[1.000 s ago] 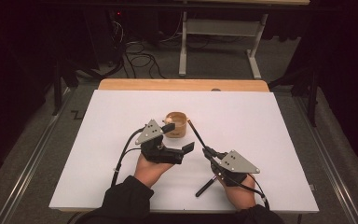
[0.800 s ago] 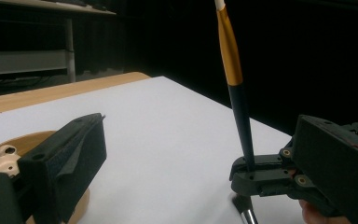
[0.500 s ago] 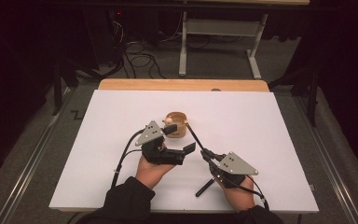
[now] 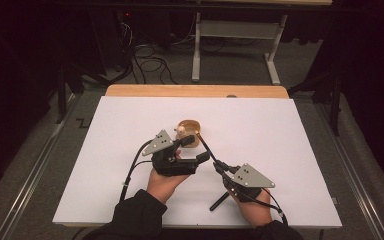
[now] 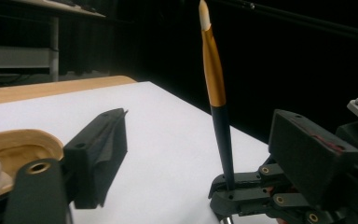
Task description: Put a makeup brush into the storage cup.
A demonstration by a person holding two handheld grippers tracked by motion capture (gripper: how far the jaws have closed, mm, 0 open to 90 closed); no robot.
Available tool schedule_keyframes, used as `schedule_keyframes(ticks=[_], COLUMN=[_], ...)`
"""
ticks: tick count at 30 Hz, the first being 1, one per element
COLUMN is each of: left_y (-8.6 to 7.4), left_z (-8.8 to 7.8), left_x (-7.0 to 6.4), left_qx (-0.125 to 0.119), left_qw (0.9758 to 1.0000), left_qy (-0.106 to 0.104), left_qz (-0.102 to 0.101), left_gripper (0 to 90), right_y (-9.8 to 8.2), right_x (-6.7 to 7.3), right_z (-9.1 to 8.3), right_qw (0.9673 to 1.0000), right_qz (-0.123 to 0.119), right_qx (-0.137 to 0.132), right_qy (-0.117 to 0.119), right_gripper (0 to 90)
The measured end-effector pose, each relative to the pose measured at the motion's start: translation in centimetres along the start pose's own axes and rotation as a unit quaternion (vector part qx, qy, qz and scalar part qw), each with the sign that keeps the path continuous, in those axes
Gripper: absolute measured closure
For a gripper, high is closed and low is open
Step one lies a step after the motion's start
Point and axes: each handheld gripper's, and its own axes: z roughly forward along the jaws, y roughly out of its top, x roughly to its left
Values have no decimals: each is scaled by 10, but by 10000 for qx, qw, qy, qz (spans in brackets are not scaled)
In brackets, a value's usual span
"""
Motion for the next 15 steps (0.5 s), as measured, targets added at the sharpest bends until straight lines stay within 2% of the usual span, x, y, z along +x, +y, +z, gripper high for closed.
schedule_keyframes(ticks=[1, 5, 6, 10, 15], left_y=[-1, -3, -4, -7, -7], left_z=[0, 0, 0, 0, -1], left_x=[0, 3, 3, 4, 4], left_qx=[-14, -45, -54, -75, -121], left_qw=[10000, 9998, 9997, 9994, 9991], left_qy=[-19, -138, -164, -233, -298], left_qz=[-30, -139, -188, -232, -266], left_gripper=[257, 373, 373, 477, 526], right_y=[0, 0, 0, 0, -1], right_x=[0, 1, 1, 3, 3], right_z=[0, 1, 1, 2, 2], right_qw=[10000, 10000, 10000, 10000, 10000], right_qz=[8, -23, -23, -50, -48], right_qx=[3, 9, 9, 35, 57], right_qy=[4, 12, 12, 36, 44], right_gripper=[865, 865, 865, 865, 865])
